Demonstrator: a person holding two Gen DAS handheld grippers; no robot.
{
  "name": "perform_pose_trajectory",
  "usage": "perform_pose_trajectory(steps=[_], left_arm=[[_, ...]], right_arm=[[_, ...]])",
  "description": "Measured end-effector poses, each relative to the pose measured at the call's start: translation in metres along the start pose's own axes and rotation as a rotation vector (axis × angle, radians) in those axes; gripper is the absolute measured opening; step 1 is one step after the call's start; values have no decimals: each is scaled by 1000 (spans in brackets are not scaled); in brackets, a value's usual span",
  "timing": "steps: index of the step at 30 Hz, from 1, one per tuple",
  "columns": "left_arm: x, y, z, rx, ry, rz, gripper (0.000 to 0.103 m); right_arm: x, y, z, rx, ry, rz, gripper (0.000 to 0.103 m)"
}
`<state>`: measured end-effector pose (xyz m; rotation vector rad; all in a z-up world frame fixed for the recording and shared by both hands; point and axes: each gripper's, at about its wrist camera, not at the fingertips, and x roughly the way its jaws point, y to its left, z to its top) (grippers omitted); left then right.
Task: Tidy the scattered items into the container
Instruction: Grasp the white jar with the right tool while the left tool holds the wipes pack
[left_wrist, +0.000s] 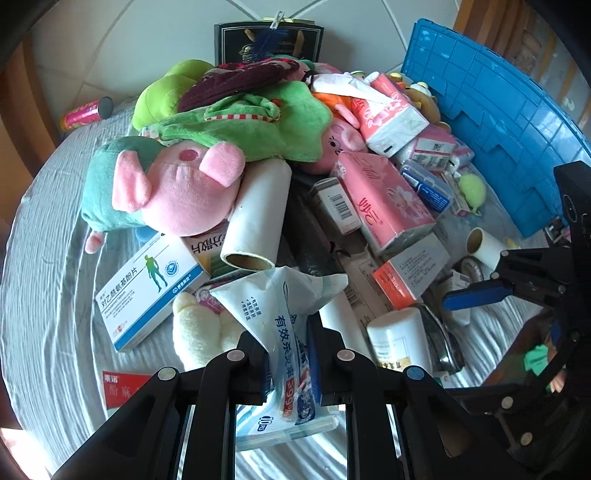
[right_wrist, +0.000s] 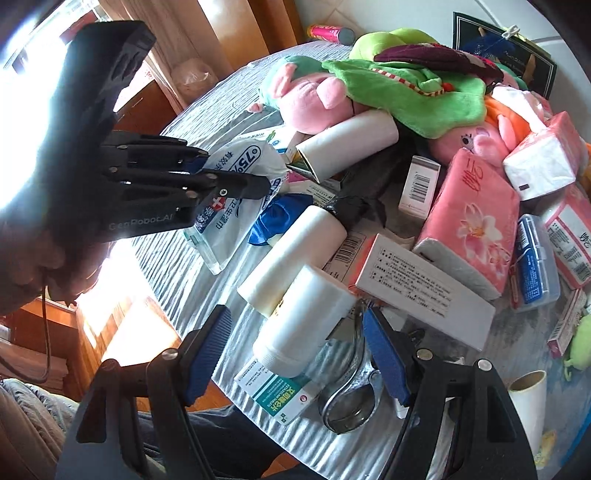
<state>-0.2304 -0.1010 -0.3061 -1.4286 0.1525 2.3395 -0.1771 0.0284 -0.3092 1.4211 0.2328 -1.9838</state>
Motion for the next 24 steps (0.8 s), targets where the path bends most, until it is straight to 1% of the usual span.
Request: perform_pose_trajectory(steps=[5, 12, 13, 14, 16, 17, 19, 24], left_arm=[[-1, -3, -4, 2, -1, 7, 15], [-4, 1, -2, 5, -4, 21, 15], [-4, 2, -2, 6, -5, 23, 15], [-5, 2, -1, 6, -6, 25, 15], [-6, 3, 0, 7, -9, 30, 15], [-7, 3, 1, 6, -11, 32, 15], [-7, 2, 3, 7, -14, 34, 15], [-9, -2, 8, 19, -23, 31, 15]], right_arm=[[25, -3, -3, 40, 42, -27, 73], [41, -3, 4, 30, 46, -54, 73], [41, -3, 5, 24, 46, -60, 67], [41, -3, 7, 22, 48, -63, 55], [38, -3, 9, 14, 42, -68, 54], [36, -3, 11, 11, 41, -69, 52], [33, -4, 13, 1, 39, -87, 51], [21, -6, 18, -8, 14, -96, 51]])
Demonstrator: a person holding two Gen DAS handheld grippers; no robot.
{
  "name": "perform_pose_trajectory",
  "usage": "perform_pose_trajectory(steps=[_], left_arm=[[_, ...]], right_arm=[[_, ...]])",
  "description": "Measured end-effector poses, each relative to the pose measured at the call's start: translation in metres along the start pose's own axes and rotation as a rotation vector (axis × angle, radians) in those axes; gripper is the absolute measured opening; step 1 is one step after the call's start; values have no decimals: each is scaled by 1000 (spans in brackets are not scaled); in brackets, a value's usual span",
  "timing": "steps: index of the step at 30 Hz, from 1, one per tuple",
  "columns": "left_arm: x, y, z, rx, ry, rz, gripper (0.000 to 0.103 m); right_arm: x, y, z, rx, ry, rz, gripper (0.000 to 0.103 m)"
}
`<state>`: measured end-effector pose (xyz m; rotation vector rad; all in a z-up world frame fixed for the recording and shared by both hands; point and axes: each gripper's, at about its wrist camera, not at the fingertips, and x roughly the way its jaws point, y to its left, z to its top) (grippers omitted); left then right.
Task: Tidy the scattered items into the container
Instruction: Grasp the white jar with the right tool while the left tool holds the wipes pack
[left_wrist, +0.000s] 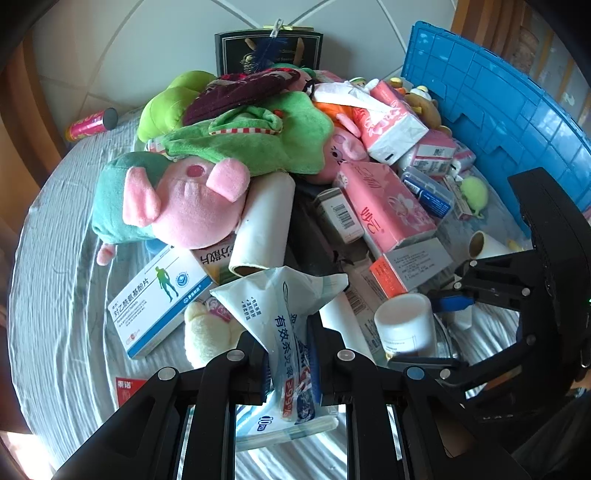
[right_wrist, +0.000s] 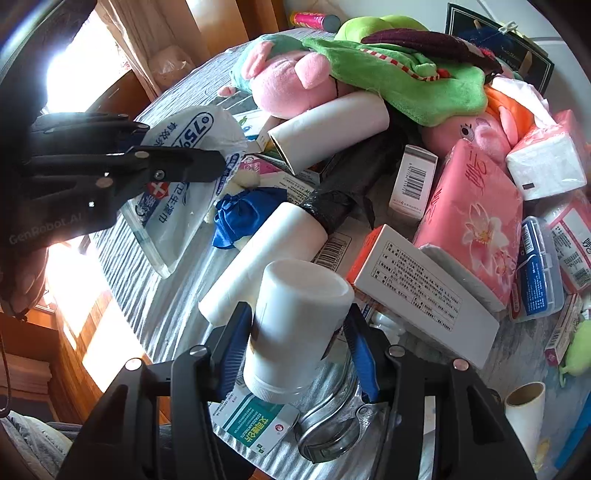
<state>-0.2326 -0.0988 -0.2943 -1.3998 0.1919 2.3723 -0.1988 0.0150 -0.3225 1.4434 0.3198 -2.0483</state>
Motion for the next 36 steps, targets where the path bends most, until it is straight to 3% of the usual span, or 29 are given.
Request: perform_pose_trajectory(steps=[15, 36], left_arm=[[-16, -9, 22, 6, -52, -6, 15], [-20, -46, 57, 51, -92, -27, 15]], right_arm=[[-45, -6, 17, -41, -90, -67, 47], [-113, -63, 7, 45, -183, -157, 47]])
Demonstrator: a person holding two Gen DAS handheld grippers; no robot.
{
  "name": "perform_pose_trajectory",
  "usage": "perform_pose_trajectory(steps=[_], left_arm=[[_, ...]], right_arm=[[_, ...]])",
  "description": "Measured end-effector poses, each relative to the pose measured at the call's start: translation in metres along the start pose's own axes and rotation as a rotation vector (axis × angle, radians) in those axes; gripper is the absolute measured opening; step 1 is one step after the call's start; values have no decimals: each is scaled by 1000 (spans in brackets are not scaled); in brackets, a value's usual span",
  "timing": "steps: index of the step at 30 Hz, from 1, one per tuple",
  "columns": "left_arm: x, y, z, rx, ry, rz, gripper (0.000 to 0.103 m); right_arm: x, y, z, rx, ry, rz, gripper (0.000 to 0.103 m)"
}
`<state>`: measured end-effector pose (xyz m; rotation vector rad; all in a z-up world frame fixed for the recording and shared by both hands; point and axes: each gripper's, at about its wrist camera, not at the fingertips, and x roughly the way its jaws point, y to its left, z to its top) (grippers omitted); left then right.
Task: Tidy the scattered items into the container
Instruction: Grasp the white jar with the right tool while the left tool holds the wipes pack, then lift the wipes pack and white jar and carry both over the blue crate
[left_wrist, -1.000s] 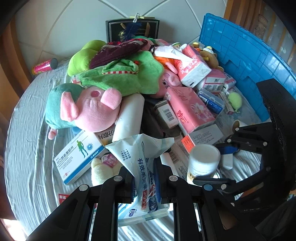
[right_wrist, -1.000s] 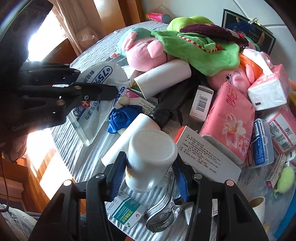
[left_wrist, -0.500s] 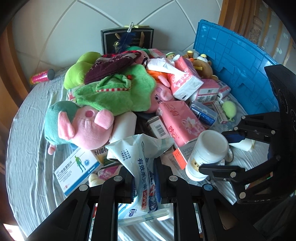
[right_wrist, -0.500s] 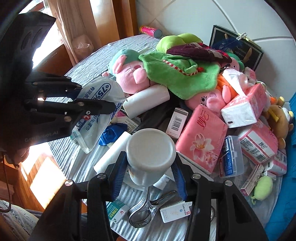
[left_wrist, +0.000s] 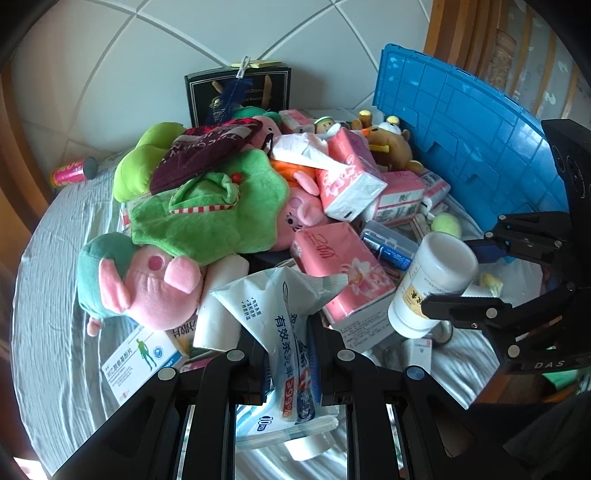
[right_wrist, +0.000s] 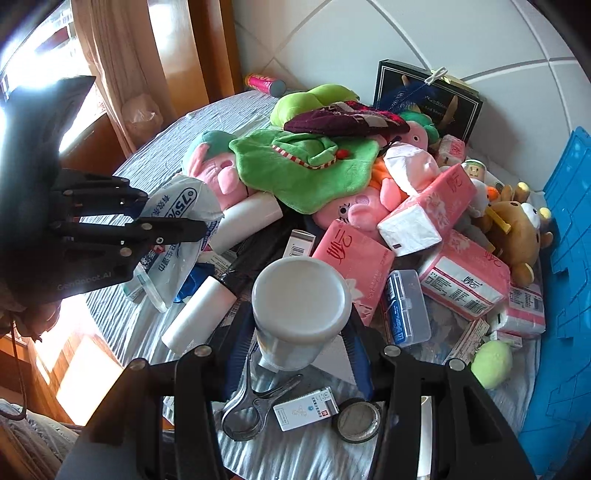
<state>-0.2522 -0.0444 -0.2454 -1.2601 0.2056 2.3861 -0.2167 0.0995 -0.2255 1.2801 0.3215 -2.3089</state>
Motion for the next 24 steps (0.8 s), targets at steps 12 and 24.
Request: perform_pose_trajectory(steps=[12, 24], left_arm=[[-9, -69, 53, 62, -46, 1, 15], [-14, -148, 108, 116, -99, -12, 15]], right_arm=[[-61, -77, -15, 91, -74, -67, 47], [-122, -151, -33, 166, -150, -121, 47]])
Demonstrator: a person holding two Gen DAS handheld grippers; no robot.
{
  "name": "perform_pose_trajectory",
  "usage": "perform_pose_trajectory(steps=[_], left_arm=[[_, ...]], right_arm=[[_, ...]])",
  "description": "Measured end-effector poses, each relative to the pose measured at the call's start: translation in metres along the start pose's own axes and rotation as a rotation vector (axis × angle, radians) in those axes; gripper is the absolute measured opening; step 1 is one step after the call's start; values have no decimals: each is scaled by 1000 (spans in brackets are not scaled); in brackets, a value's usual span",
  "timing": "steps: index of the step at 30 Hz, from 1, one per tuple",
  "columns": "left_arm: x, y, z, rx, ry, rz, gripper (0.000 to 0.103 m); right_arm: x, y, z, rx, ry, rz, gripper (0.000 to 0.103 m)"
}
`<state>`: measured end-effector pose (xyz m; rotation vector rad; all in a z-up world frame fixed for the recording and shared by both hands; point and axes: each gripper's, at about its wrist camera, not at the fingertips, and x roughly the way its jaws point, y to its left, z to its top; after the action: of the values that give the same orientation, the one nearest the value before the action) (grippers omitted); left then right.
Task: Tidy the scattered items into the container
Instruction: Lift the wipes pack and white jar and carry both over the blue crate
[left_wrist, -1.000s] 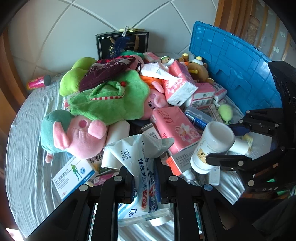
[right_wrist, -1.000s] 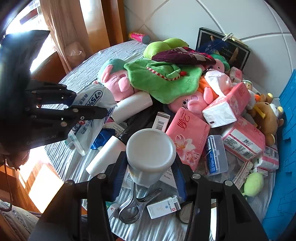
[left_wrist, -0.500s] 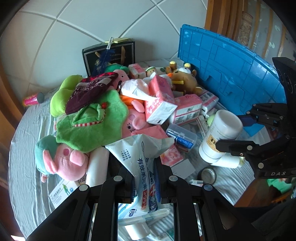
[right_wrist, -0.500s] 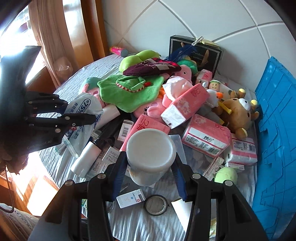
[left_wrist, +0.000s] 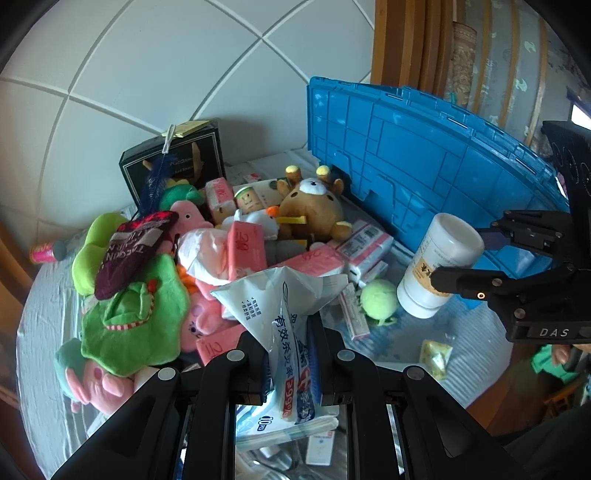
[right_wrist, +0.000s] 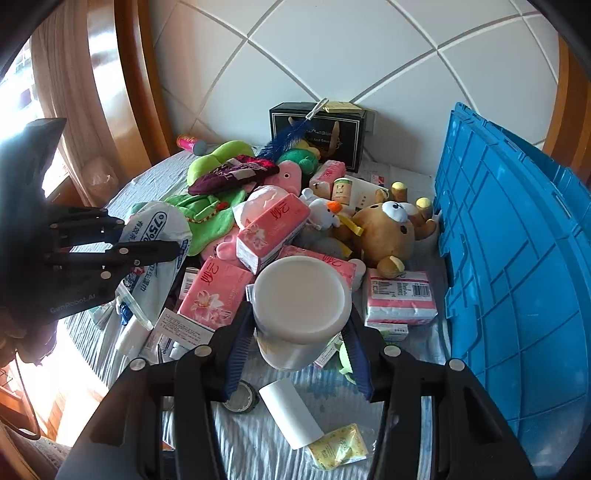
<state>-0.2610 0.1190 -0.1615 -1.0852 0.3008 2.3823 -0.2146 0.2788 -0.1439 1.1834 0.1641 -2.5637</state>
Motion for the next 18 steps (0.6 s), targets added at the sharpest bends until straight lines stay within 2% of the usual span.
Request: perform_pose_trajectory(steps=[5, 18], left_arm=[[3, -22, 24, -7, -13, 2, 15], [8, -78, 92, 52, -73, -11, 16]], right_arm=[[-21, -30, 5, 22, -27, -24, 47], [-63, -90, 16, 70, -112, -60, 47]])
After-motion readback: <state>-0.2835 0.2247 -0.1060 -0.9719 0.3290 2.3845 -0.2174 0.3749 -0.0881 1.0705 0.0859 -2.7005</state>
